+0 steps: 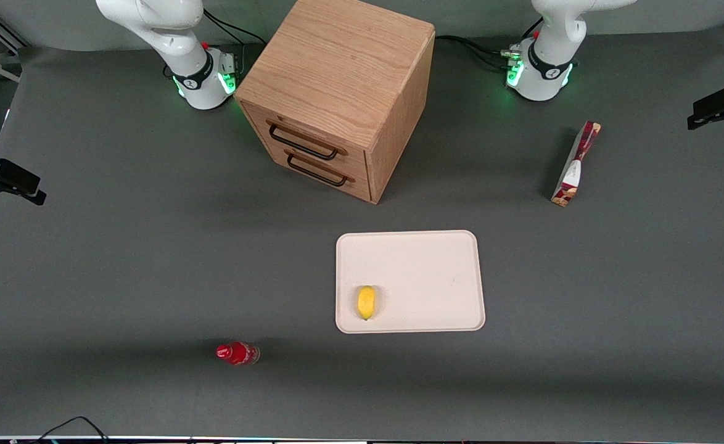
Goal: Place red cookie box on tray
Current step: 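Move the left gripper down toward the red-and-white cookie box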
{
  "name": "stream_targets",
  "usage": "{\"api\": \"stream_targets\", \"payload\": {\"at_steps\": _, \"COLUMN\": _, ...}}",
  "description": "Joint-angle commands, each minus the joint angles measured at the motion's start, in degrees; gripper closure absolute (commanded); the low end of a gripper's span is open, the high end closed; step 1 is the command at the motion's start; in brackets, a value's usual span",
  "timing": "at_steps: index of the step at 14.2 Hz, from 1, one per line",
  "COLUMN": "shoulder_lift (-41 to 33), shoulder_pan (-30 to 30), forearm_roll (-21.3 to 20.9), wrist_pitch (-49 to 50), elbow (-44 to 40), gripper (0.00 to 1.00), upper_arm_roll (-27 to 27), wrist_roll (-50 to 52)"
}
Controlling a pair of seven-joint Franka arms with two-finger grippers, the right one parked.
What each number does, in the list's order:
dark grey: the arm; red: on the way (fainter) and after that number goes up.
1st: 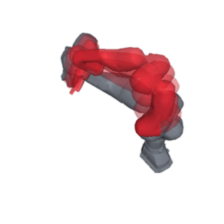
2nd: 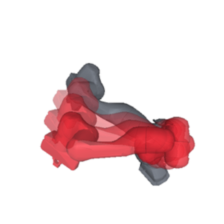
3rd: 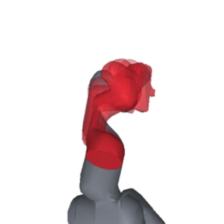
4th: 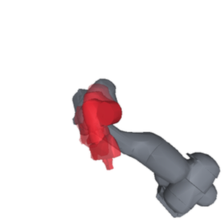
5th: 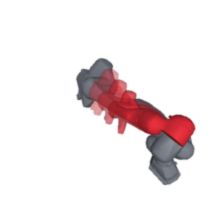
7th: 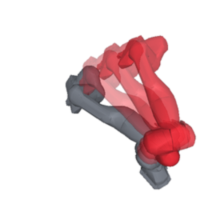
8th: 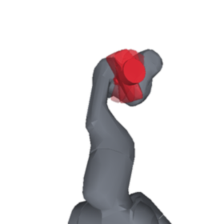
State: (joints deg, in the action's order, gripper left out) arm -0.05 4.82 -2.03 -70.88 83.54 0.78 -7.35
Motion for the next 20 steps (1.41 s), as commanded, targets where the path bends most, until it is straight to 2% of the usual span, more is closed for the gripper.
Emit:
{"api": "stream_targets", "payload": {"at_steps": 1, "shoulder_lift": 1.11, "shoulder_pan": -0.34, "forearm_roll": -0.87, "wrist_pitch": 3.71, "elbow": -2.25, "gripper": 0.0, "upper_arm_roll": -0.34, "wrist_roll": 1.11}}
{"api": "stream_targets", "payload": {"at_steps": 4, "shoulder_lift": 1.28, "shoulder_pan": -0.34, "forearm_roll": -0.96, "wrist_pitch": 4.69, "elbow": -1.28, "gripper": 0.0, "upper_arm_roll": -0.6, "wrist_roll": 1.37}}
{"api": "stream_targets", "payload": {"at_steps": 7, "shoulder_lift": 0.93, "shoulder_pan": -0.16, "forearm_roll": -1.31, "wrist_pitch": 2.43, "elbow": 6.95, "gripper": 0.0, "upper_arm_roll": -0.6, "wrist_roll": -0.2}}
{"api": "stream_targets", "payload": {"at_steps": 11, "shoulder_lift": -5.03, "shoulder_pan": 0.1, "forearm_roll": -1.4, "wrist_pitch": -13.28, "elbow": 31.62, "gripper": 0.0, "upper_arm_roll": -0.69, "wrist_roll": -11.09}}
{"api": "stream_targets", "payload": {"at_steps": 15, "shoulder_lift": -8.28, "shoulder_pan": 0.19, "forearm_roll": -1.4, "wrist_pitch": -28.31, "elbow": 51.06, "gripper": 0.0, "upper_arm_roll": -0.87, "wrist_roll": -20.49}}
{"api": "stream_targets", "payload": {"at_steps": 20, "shoulder_lift": -9.44, "shoulder_pan": 0.19, "forearm_roll": -1.75, "wrist_pitch": -44.22, "elbow": 66.9, "gripper": 0.0, "upper_arm_roll": -0.87, "wrist_roll": -23.67}}
